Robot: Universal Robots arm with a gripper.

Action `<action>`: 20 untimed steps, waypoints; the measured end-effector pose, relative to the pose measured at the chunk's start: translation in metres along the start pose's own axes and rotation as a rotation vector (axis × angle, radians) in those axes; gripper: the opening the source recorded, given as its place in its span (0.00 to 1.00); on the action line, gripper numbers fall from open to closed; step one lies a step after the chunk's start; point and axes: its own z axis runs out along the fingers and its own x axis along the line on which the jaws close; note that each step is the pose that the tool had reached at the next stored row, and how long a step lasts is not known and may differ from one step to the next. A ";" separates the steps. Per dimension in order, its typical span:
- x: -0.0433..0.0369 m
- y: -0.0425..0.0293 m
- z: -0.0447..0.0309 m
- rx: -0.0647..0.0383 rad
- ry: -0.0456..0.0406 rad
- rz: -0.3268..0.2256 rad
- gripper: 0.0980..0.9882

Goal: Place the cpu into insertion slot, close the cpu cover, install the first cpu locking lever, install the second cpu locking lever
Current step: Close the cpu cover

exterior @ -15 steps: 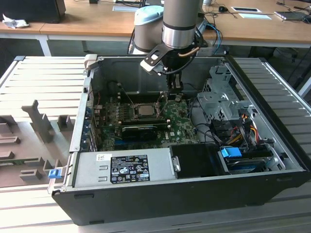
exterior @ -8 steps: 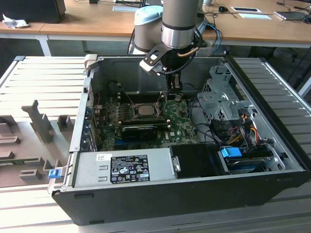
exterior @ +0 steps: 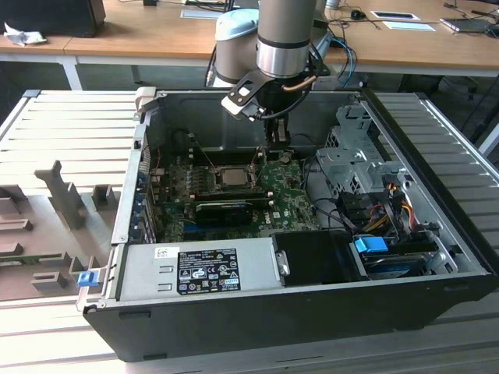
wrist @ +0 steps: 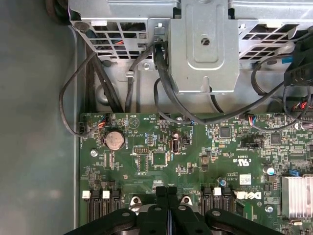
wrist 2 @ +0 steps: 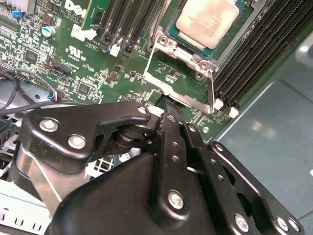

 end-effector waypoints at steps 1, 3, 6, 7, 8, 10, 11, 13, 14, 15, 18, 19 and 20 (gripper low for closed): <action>0.0000 -0.0003 0.0000 0.000 0.0000 0.000 0.01; 0.0000 -0.0010 0.0000 0.000 0.0000 0.000 0.01; 0.0000 -0.0020 0.0000 0.000 0.0000 0.000 0.01; 0.0000 -0.0022 -0.0001 0.000 0.0000 0.000 0.01; 0.0000 -0.0030 -0.0001 0.000 0.0000 0.000 0.01; 0.0000 -0.0037 -0.0001 0.000 0.0000 0.000 0.01; 0.0000 -0.0040 -0.0001 0.000 0.0000 0.000 0.01; 0.0000 -0.0043 -0.0001 0.000 0.0000 0.000 0.01; 0.0000 -0.0046 -0.0001 0.000 -0.0001 0.000 0.01; 0.0000 -0.0048 -0.0002 0.000 0.0000 0.000 0.01; 0.0000 -0.0058 -0.0002 0.000 0.0000 0.000 0.01; 0.0000 -0.0062 -0.0002 0.000 0.0000 0.000 0.01; 0.0000 -0.0063 -0.0002 0.000 0.0000 0.000 0.01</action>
